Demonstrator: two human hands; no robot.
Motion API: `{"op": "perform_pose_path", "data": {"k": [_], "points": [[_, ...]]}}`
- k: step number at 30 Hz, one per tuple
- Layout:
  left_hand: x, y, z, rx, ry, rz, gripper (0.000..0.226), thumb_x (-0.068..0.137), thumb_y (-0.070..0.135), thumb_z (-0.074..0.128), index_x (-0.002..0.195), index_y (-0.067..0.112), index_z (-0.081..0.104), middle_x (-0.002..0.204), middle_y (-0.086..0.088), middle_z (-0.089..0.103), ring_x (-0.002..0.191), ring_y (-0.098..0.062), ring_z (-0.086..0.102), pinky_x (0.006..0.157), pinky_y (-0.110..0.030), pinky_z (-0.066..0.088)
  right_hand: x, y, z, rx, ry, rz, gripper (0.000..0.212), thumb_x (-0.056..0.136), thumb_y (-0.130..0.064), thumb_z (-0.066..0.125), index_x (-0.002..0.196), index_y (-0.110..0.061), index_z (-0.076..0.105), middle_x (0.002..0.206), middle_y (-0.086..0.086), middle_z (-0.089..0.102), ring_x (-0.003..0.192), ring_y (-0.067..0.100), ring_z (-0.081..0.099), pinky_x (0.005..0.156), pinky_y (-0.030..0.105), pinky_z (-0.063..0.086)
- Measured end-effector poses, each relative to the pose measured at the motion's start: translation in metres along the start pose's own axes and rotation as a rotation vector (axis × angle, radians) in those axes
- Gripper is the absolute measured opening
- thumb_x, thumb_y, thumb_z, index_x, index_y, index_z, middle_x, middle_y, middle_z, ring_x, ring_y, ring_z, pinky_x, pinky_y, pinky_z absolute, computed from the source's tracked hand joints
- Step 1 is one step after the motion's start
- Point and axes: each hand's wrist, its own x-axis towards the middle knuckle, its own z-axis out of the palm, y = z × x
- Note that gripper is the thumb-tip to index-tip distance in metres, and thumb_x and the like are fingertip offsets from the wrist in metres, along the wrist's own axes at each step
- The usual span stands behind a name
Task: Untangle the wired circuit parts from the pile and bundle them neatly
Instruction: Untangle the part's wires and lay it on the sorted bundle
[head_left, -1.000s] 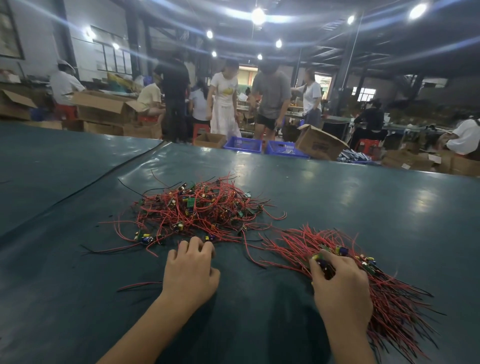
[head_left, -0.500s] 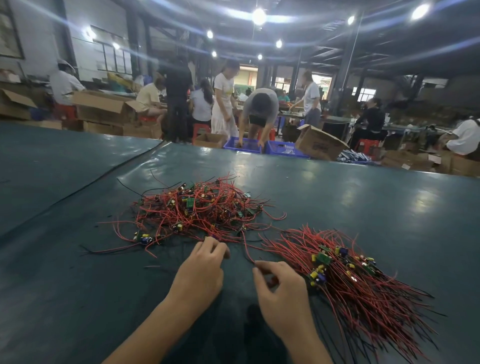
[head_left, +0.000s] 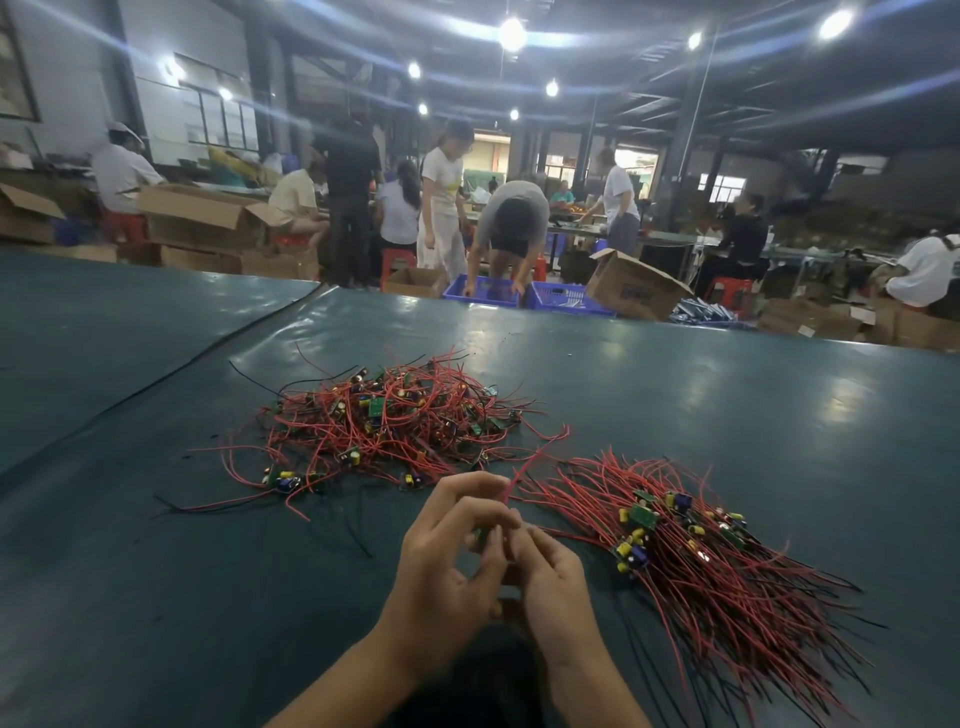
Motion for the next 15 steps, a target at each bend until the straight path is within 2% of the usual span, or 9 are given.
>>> {"op": "perform_pose_path", "data": {"k": [3, 5, 9, 12, 15], "points": [[0.001, 0.001, 0.004, -0.241, 0.079, -0.181, 0.033, 0.080, -0.010, 0.059, 0.095, 0.020, 0.063, 0.117, 0.005, 0.058, 0.117, -0.021, 0.058, 0.090, -0.025, 0.053, 0.002, -0.002, -0.003, 0.056, 0.085, 0.022, 0.017, 0.094, -0.028, 0.060, 0.091, -0.019, 0.075, 0.085, 0.002, 0.076, 0.069, 0.014, 0.069, 0.052, 0.030, 0.050], [0.002, -0.001, 0.005, -0.340, 0.102, -0.316, 0.035, 0.081, -0.014, 0.058, 0.099, 0.016, 0.062, 0.113, 0.005, 0.062, 0.115, -0.019, 0.059, 0.088, -0.024, 0.053, 0.003, -0.002, -0.005, 0.068, 0.108, 0.027, 0.013, 0.092, -0.027, 0.065, 0.100, -0.019, 0.072, 0.085, 0.000, 0.076, 0.066, 0.012, 0.066, 0.048, 0.025, 0.049], [0.004, -0.010, 0.003, -0.452, 0.135, -0.574, 0.041, 0.082, -0.021, 0.057, 0.106, 0.012, 0.061, 0.103, 0.001, 0.071, 0.100, -0.017, 0.067, 0.080, -0.021, 0.054, 0.004, 0.003, -0.005, -0.072, 0.147, -0.043, 0.006, 0.089, -0.022, 0.070, 0.091, -0.019, 0.075, 0.069, -0.006, 0.068, 0.052, 0.002, 0.056, 0.045, 0.021, 0.046], [0.006, -0.015, 0.000, -0.544, 0.180, -0.648, 0.039, 0.084, -0.021, 0.054, 0.108, 0.009, 0.061, 0.103, -0.008, 0.073, 0.094, -0.020, 0.070, 0.078, -0.021, 0.055, 0.004, 0.005, -0.004, -0.126, 0.134, -0.073, 0.006, 0.089, -0.019, 0.070, 0.084, -0.017, 0.074, 0.063, -0.006, 0.069, 0.052, 0.001, 0.058, 0.047, 0.018, 0.047], [0.008, -0.018, -0.001, -0.617, 0.197, -0.697, 0.035, 0.090, -0.019, 0.046, 0.107, 0.008, 0.062, 0.098, -0.011, 0.073, 0.090, -0.024, 0.071, 0.074, -0.022, 0.056, 0.004, 0.006, -0.004, -0.173, 0.093, -0.038, 0.003, 0.088, -0.021, 0.071, 0.090, -0.019, 0.072, 0.068, -0.006, 0.071, 0.053, 0.002, 0.059, 0.049, 0.019, 0.048]]}}
